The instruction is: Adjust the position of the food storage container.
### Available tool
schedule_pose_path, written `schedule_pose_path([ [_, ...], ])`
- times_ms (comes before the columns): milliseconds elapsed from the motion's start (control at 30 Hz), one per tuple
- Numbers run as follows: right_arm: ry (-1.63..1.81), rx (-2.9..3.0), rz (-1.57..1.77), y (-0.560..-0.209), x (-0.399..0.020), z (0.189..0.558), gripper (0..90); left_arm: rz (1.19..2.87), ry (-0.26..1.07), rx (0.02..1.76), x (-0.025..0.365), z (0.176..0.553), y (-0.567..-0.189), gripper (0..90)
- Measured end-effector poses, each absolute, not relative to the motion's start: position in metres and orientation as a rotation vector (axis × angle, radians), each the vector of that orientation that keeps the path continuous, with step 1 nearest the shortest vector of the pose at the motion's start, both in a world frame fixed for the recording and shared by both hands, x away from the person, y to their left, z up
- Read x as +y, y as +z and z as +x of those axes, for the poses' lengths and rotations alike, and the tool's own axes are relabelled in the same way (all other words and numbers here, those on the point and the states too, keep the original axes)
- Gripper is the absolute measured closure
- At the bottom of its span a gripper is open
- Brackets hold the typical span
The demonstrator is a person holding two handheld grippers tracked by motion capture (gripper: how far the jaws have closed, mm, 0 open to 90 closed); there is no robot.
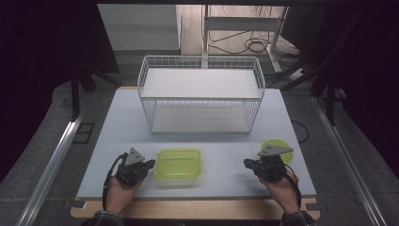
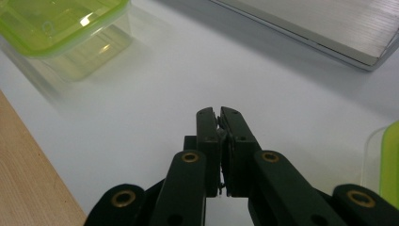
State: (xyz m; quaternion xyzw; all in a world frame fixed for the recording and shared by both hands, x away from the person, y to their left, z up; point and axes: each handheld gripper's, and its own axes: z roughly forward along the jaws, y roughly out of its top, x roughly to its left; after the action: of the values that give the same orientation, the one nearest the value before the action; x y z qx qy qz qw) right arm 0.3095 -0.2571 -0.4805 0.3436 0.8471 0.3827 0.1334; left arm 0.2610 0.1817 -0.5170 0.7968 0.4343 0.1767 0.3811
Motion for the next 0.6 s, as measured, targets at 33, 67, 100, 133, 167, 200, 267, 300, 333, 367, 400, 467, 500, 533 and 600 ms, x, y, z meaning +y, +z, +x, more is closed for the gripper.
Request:
schedule_pose_path([
  [33,1.110,2.457,1.001,-0.481,-0.257,0.309,85.9,2.038,0.444,1.098,0.179,0.260,-0.517,90.0],
  [67,1.111,2.456,1.003,-0.481,-0.258,0.309,85.6,2.042,0.439,1.090,0.176,0.259,-0.517,89.9],
  [100,1.111,2.456,1.003,-0.481,-0.258,0.309,85.6,2.044,0.433,1.081,0.173,0.258,-0.517,89.9],
  [133,1.111,2.456,1.004,-0.481,-0.258,0.309,85.5,2.046,0.426,1.072,0.171,0.258,-0.517,90.0],
  [167,1.110,2.456,1.003,-0.481,-0.258,0.309,85.4,2.051,0.420,1.063,0.168,0.257,-0.517,90.0],
  [200,1.112,2.455,1.002,-0.481,-0.258,0.309,85.2,2.059,0.414,1.051,0.166,0.257,-0.516,90.0],
  [267,1.110,2.456,1.000,-0.482,-0.258,0.308,84.8,2.062,0.402,1.034,0.160,0.256,-0.516,89.9],
  [300,1.110,2.456,1.000,-0.482,-0.258,0.308,84.8,2.061,0.393,1.029,0.159,0.255,-0.516,89.9],
  [333,1.108,2.458,0.998,-0.482,-0.258,0.308,84.6,2.064,0.384,1.019,0.156,0.255,-0.516,89.9],
  [367,1.108,2.459,0.998,-0.482,-0.257,0.308,84.2,2.066,0.369,1.004,0.151,0.254,-0.516,89.9],
  [400,1.108,2.459,0.998,-0.482,-0.257,0.308,84.2,2.066,0.369,1.004,0.151,0.254,-0.516,89.9],
  [467,1.106,2.460,0.996,-0.482,-0.256,0.307,83.8,2.065,0.350,0.987,0.146,0.253,-0.516,89.9],
  [500,1.106,2.460,0.996,-0.482,-0.256,0.307,83.8,2.071,0.349,0.977,0.143,0.253,-0.516,89.9],
  [533,1.105,2.462,0.996,-0.482,-0.256,0.307,83.7,2.076,0.351,0.971,0.140,0.252,-0.516,89.9],
  [600,1.101,2.464,0.990,-0.482,-0.256,0.306,83.1,2.083,0.348,0.962,0.138,0.252,-0.515,89.9],
])
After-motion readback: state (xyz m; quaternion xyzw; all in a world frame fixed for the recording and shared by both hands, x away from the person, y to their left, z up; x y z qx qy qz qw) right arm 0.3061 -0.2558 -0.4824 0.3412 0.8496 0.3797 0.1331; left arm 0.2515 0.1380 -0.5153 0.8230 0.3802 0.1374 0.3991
